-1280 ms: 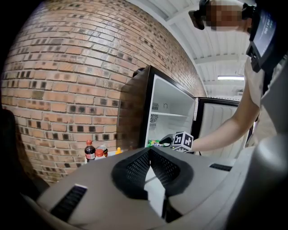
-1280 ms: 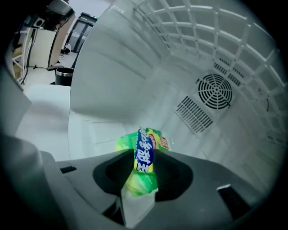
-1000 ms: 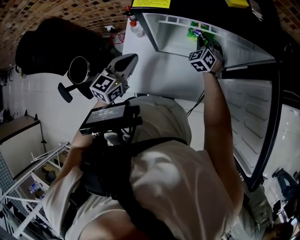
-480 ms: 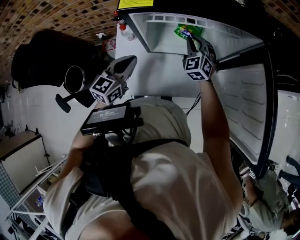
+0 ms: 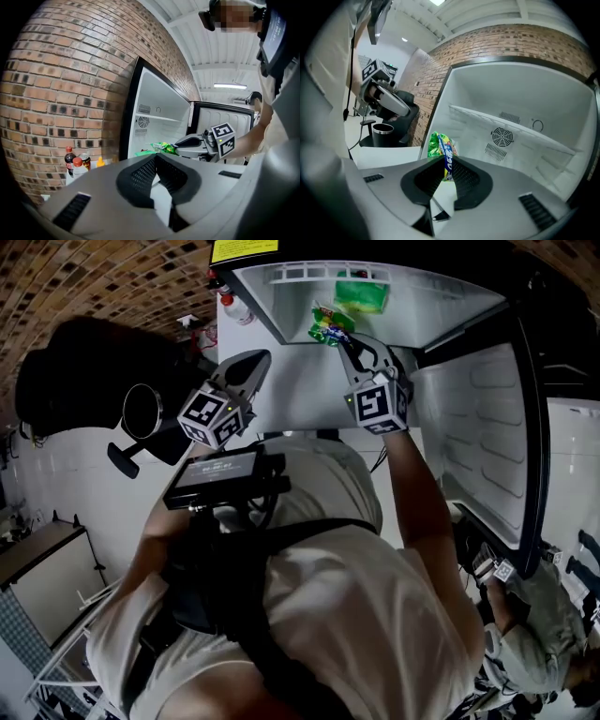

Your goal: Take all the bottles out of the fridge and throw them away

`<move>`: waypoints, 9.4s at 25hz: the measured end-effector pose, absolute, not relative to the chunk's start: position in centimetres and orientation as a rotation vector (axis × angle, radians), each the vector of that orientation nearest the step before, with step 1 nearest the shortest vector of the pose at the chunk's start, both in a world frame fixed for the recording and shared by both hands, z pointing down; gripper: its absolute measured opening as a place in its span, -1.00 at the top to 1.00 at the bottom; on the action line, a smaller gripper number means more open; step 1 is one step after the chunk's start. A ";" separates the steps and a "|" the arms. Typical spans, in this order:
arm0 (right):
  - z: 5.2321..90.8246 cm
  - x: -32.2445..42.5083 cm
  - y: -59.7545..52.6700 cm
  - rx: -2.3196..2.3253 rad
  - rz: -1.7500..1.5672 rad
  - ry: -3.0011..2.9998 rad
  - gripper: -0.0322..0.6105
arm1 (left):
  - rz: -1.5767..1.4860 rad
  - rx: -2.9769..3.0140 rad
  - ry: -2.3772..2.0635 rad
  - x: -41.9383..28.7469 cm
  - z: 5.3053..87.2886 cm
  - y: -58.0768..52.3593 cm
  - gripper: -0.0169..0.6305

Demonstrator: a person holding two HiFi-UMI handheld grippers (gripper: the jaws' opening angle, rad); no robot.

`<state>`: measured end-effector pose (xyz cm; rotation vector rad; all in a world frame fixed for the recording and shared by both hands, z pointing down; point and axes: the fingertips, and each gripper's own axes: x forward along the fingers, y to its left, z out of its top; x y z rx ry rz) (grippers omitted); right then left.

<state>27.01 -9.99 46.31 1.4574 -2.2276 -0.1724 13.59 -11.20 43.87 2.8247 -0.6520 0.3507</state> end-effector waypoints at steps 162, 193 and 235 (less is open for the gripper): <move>45.7 3.2 -11.5 1.294 0.022 -2.506 0.90 | 0.187 2.751 -0.789 -5.9 45.7 -13.0 0.95; 44.6 28.3 -5.6 1.625 0.063 -2.419 0.90 | 0.225 2.882 -0.458 20.6 44.2 -8.3 0.95; 44.9 28.5 -8.3 1.616 0.070 -2.448 0.90 | 0.216 2.931 -0.474 21.4 43.1 -10.4 0.94</move>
